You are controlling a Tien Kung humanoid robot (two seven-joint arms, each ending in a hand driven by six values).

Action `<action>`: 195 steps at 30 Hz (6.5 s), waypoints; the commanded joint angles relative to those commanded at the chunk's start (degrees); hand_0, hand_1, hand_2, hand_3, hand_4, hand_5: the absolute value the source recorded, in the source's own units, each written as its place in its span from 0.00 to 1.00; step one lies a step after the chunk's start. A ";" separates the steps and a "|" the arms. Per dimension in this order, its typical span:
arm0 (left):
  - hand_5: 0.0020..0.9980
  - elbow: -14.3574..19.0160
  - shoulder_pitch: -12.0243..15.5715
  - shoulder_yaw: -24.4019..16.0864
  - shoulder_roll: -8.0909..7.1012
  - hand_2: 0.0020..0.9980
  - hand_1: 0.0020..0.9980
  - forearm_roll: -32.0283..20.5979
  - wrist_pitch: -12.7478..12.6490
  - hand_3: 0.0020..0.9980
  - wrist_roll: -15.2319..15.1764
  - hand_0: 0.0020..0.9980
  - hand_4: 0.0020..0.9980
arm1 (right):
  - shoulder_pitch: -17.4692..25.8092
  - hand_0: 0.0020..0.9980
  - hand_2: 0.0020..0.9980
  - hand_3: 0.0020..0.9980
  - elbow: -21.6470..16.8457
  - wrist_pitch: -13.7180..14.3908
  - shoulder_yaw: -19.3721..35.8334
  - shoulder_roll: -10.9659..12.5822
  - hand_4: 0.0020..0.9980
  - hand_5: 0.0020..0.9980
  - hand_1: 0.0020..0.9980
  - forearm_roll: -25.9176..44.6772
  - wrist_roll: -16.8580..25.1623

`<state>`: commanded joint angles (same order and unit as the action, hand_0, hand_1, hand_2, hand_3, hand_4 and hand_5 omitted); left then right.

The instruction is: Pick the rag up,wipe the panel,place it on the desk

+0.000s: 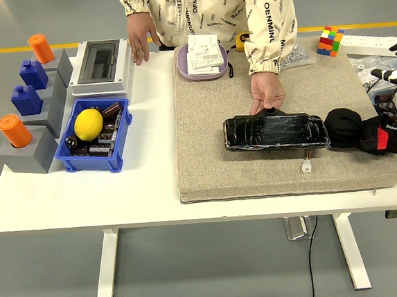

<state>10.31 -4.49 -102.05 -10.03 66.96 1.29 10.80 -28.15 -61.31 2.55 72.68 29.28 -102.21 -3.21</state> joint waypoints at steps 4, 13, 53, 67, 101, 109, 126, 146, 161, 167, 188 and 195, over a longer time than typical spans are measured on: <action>0.57 0.00 -0.04 0.06 0.00 0.77 0.72 0.06 0.05 0.62 -0.03 0.72 0.68 | 0.05 0.67 0.69 0.72 -0.18 -0.19 -0.13 0.16 1.00 0.53 0.62 0.01 -0.04; 0.57 0.00 -0.20 -0.21 -0.03 0.77 0.72 -0.02 -0.02 0.62 -0.05 0.72 0.68 | -0.15 0.67 0.69 0.73 -0.76 -1.57 -0.81 0.77 1.00 0.53 0.63 -0.09 -0.54; 0.57 0.00 -0.28 0.12 -0.14 0.77 0.72 0.10 -0.02 0.62 0.06 0.72 0.68 | -0.14 0.67 0.70 0.73 2.11 -9.15 -13.15 1.10 1.00 0.56 0.63 1.44 -2.39; 0.57 0.00 -0.31 0.34 -0.17 0.77 0.72 0.07 0.01 0.62 0.10 0.72 0.68 | 0.32 0.67 0.70 0.73 2.27 -9.22 -13.34 -0.66 1.00 0.58 0.63 1.13 -2.33; 0.57 0.00 -0.99 1.12 0.66 0.77 0.72 -1.07 0.27 0.62 -0.39 0.72 0.68 | 2.52 0.62 0.69 0.72 0.36 -7.44 -14.02 -2.30 1.00 0.43 0.61 1.96 -1.56; 0.57 0.00 -1.06 1.28 0.70 0.77 0.72 -1.22 0.46 0.62 -0.70 0.72 0.68 | 3.00 0.56 0.65 0.64 -0.11 -6.13 -13.54 -2.35 1.00 0.34 0.58 2.00 -1.16; 0.57 0.00 -1.14 2.40 1.21 0.77 0.72 -2.04 0.60 0.62 -0.85 0.72 0.68 | 6.29 0.53 0.62 0.58 -0.25 -4.46 -11.15 -4.81 1.00 0.27 0.57 2.42 0.62; 0.57 0.00 -0.90 3.03 1.27 0.77 0.72 -2.23 0.71 0.62 -0.97 0.72 0.68 | 6.54 0.37 0.50 0.49 -0.33 -2.26 -12.19 -4.86 0.87 0.16 0.46 2.19 0.97; 0.57 0.00 -1.10 2.61 1.22 0.77 0.72 -1.98 0.72 0.62 -1.09 0.72 0.68 | 6.08 0.31 0.47 0.46 -0.43 -2.03 -11.83 -4.44 0.80 0.06 0.41 1.38 0.96; 0.57 0.00 -1.16 2.45 1.26 0.77 0.72 -1.94 0.75 0.62 -1.17 0.72 0.68 | 5.80 0.30 0.47 0.45 -0.45 -1.88 -11.63 -4.14 0.82 0.06 0.41 1.02 0.91; 0.57 0.00 -1.28 1.81 1.18 0.77 0.72 -1.63 0.77 0.62 -1.30 0.72 0.68 | 1.20 0.30 0.46 0.45 0.36 -2.18 -10.78 -2.47 0.84 0.00 0.40 0.00 0.68; 0.57 0.00 -1.05 1.59 1.09 0.77 0.72 -1.45 0.86 0.62 -1.42 0.72 0.68 | -0.19 0.30 0.46 0.45 0.53 -2.36 -10.39 -2.27 0.85 0.00 0.40 -0.46 0.53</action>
<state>10.31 -5.54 -100.46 -8.94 65.51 2.15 9.38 -28.34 -60.78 0.20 62.29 27.01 -102.66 -2.68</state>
